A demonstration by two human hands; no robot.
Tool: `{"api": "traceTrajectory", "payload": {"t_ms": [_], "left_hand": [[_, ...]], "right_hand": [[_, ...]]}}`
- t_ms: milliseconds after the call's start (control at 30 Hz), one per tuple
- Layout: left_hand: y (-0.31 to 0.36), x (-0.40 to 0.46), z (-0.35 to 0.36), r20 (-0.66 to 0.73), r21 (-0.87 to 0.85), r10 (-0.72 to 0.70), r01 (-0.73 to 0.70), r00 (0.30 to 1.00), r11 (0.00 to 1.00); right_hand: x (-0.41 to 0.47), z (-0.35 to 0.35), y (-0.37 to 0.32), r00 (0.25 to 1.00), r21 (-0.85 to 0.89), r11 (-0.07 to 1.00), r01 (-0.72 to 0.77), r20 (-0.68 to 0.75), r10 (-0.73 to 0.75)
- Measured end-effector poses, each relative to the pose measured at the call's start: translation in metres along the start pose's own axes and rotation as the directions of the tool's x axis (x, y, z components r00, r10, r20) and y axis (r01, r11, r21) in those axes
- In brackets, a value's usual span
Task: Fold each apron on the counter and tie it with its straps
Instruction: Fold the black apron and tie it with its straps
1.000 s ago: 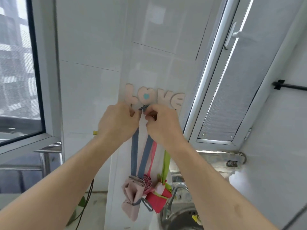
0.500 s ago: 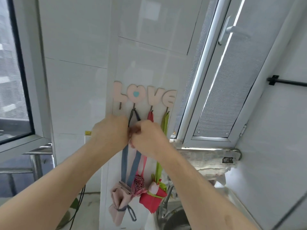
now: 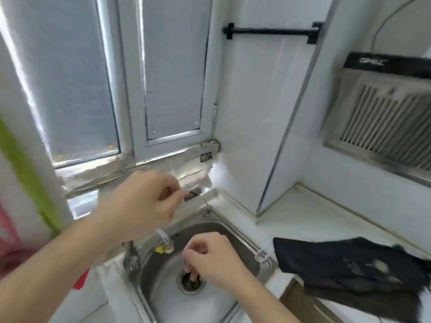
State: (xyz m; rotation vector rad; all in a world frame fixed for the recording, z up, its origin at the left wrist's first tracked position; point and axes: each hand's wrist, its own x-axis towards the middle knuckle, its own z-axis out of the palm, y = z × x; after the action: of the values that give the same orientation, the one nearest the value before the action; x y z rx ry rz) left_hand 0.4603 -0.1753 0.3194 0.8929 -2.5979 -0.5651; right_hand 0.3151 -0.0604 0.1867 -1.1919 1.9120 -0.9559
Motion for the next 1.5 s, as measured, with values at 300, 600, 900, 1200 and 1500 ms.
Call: {"api": "traceTrajectory", "payload": {"t_ms": [300,600,900,1200,1500], "left_hand": [[0.162,0.095,0.282,0.342,-0.336,0.231,-0.111,0.911,0.935],[0.289,0.211,0.509,0.554,-0.281,0.087,0.087,0.828,0.956],[0.339,0.275,0.605,0.471,-0.335,-0.177,0.361,0.864,0.87],[0.368,0.281,0.642,0.595,-0.25,-0.13,0.336,0.793,0.908],[0.462,0.305,0.628,0.481,-0.467,0.368,-0.123,0.796,0.876]], "right_hand": [[-0.075,-0.155,0.266,0.797,0.269,0.81,-0.521,-0.187,0.574],[-0.083,-0.339,0.524,0.362,0.693,0.469,-0.548,-0.309,0.879],[-0.032,-0.464,0.656,0.087,0.851,0.287,-0.44,-0.277,0.957],[-0.021,-0.485,0.657,0.151,0.928,0.274,-0.253,-0.242,0.958],[-0.038,-0.521,0.479,0.496,0.531,0.83,-0.171,-0.681,0.538]]}}
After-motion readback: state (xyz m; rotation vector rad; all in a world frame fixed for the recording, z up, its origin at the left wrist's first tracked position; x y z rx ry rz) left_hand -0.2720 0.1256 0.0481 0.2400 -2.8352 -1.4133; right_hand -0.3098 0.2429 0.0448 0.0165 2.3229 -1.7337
